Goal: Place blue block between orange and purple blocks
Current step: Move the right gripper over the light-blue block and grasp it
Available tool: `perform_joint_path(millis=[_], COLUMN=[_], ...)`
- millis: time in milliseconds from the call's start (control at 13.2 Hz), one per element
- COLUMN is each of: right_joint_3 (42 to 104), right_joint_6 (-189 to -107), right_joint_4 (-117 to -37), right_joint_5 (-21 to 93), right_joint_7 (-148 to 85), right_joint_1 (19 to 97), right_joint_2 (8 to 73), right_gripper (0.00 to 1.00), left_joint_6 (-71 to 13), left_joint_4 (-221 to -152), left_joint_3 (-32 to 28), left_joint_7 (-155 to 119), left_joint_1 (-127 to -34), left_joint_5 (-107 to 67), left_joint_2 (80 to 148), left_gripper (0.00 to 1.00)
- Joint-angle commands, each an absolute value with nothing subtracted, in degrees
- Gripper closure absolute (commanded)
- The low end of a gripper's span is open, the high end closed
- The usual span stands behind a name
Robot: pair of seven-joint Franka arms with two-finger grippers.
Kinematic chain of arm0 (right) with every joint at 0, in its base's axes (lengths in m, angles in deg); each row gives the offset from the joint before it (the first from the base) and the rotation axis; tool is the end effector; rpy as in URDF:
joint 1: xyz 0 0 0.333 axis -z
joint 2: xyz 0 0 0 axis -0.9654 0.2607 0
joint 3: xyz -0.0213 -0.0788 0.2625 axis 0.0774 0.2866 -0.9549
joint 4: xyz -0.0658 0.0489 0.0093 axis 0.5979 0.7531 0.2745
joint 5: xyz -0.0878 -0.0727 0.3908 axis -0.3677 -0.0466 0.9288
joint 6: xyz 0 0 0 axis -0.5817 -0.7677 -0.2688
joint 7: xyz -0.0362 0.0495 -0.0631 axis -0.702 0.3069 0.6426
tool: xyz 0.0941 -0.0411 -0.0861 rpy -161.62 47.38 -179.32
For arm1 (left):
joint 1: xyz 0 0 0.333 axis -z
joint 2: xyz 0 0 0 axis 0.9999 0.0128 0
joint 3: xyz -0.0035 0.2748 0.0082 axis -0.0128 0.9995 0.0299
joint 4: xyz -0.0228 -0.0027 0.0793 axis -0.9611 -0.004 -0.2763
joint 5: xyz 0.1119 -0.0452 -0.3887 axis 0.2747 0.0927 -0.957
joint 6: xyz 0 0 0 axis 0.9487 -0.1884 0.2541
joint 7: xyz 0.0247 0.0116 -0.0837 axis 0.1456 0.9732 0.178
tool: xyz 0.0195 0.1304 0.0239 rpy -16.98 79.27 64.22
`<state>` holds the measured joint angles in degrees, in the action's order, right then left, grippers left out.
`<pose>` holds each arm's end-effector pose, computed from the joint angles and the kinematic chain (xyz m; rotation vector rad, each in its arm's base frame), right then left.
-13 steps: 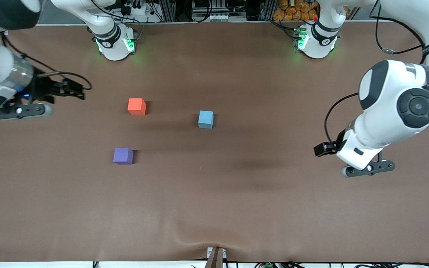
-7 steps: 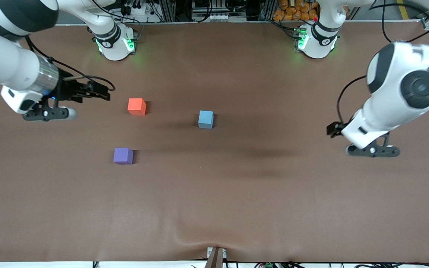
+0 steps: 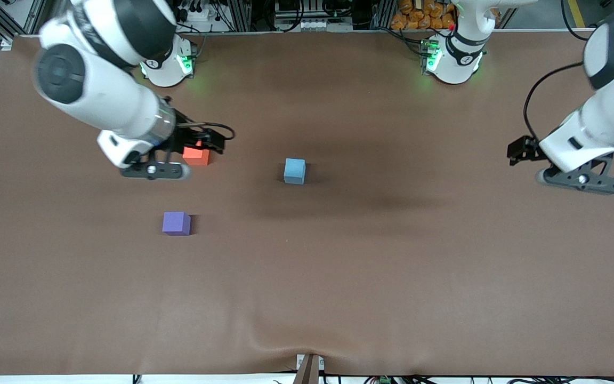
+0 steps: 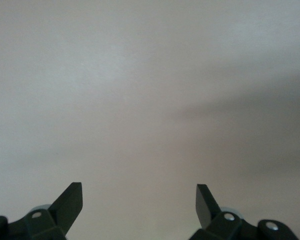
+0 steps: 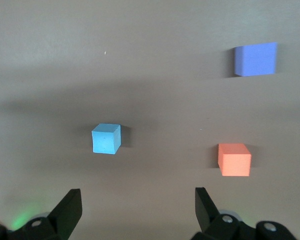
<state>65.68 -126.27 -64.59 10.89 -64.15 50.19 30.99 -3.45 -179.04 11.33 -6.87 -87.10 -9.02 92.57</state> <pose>0.5471 0.3028 0.4519 -2.9826 0.0594 0.3023 0.5792 -0.0639 0.4940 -3.0885 0.3235 0.1519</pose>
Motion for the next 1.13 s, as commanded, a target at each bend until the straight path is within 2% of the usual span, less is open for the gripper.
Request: perform_joint_path(millis=[0, 302, 453, 755, 1057], right_joint_3=[66.1, 66.1, 66.1, 66.1, 66.1], right_joint_6=[-130.4, -139.1, -144.6, -147.8, -156.5], right_joint_4=[-63.9, -64.8, -68.3, -69.7, -76.2], right_joint_5=[6.5, 6.5, 6.8, 6.8, 6.8], right_joint_7=[-65.9, -69.4, -71.7, -71.7, -71.7], right_joint_1=[43.2, 38.9, 37.7, 35.3, 33.0], right_joint_2=[36.5, 42.7, 43.2, 45.8, 46.2], right_gripper=[0.0, 0.0, 0.0, 0.0, 0.0], left_joint_6=[1.4, 7.3, 8.2, 8.2, 7.3], left_joint_4=[-174.5, -174.8, -174.9, -174.8, -174.9], left_joint_3=[16.6, 16.8, 16.4, 16.7, 16.8], left_joint_7=[-6.5, -2.5, -0.1, -1.8, -2.0], left_joint_1=[-82.1, -82.2, -82.8, -82.9, -84.4], left_joint_5=[-11.0, -9.6, -8.4, -8.4, -8.3], left_joint_2=[90.2, 84.9, 85.0, 85.3, 85.5], left_gripper=[0.0, 0.0, 0.0, 0.0, 0.0])
